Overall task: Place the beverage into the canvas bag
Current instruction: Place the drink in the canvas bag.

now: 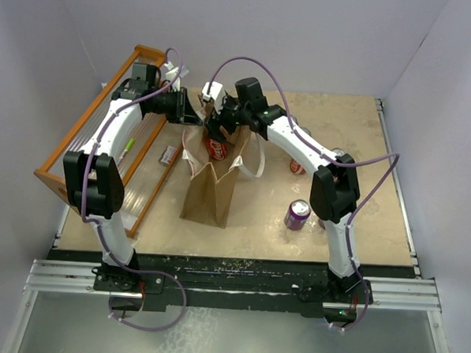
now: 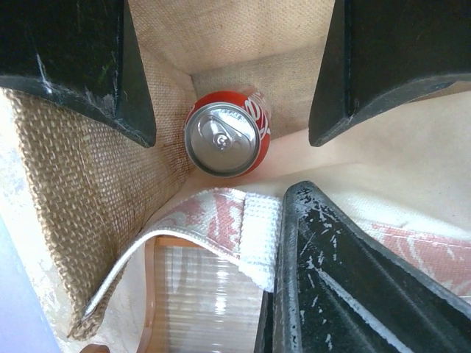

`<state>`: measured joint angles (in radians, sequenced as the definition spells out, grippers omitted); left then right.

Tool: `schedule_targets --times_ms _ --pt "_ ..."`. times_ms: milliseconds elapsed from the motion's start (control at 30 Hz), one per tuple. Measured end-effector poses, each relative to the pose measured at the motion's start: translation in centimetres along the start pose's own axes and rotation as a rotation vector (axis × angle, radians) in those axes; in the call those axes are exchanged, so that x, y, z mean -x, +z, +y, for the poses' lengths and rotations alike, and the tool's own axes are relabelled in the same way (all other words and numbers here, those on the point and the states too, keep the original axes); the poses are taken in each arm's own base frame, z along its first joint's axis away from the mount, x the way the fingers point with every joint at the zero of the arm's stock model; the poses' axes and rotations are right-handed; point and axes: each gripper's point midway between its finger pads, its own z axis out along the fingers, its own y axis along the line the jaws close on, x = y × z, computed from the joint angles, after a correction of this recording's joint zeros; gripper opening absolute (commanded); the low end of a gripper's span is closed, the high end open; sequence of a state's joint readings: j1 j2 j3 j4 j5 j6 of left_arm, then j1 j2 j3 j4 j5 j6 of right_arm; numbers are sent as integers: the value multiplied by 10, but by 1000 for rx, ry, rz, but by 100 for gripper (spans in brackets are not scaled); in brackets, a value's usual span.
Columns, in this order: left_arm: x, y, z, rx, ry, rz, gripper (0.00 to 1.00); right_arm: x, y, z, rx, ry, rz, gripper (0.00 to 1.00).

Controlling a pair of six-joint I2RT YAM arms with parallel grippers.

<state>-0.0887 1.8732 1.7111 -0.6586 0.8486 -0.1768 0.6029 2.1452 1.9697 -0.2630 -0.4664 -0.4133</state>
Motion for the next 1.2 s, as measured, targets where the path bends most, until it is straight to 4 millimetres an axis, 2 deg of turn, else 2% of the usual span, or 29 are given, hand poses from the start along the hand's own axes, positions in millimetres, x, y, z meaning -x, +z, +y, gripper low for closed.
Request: schedule_targets --times_ms 200,367,567,667,733,867,1133,1200 --pt "2 0 -1 -1 -21 -7 15 11 -12 0 -10 -2 -17 79" --pt "3 0 -2 -3 -36 -9 18 39 -39 2 -32 -17 -63 75" --pt "9 -2 -7 -8 -15 -21 40 69 -79 6 -68 -23 -122 73" --pt "15 -3 -11 -12 19 -30 49 78 -95 0 -95 0 -148 72" --pt "18 -4 -14 -12 44 -36 53 78 -103 -8 -116 15 -158 72" --pt "26 -5 -17 -2 88 -49 59 66 -113 -19 -146 47 -144 72" --pt "42 -9 -18 41 185 -84 69 39 -120 -36 -180 128 -107 71" --pt "50 -12 -20 50 238 -101 74 37 -123 -40 -187 158 -110 71"
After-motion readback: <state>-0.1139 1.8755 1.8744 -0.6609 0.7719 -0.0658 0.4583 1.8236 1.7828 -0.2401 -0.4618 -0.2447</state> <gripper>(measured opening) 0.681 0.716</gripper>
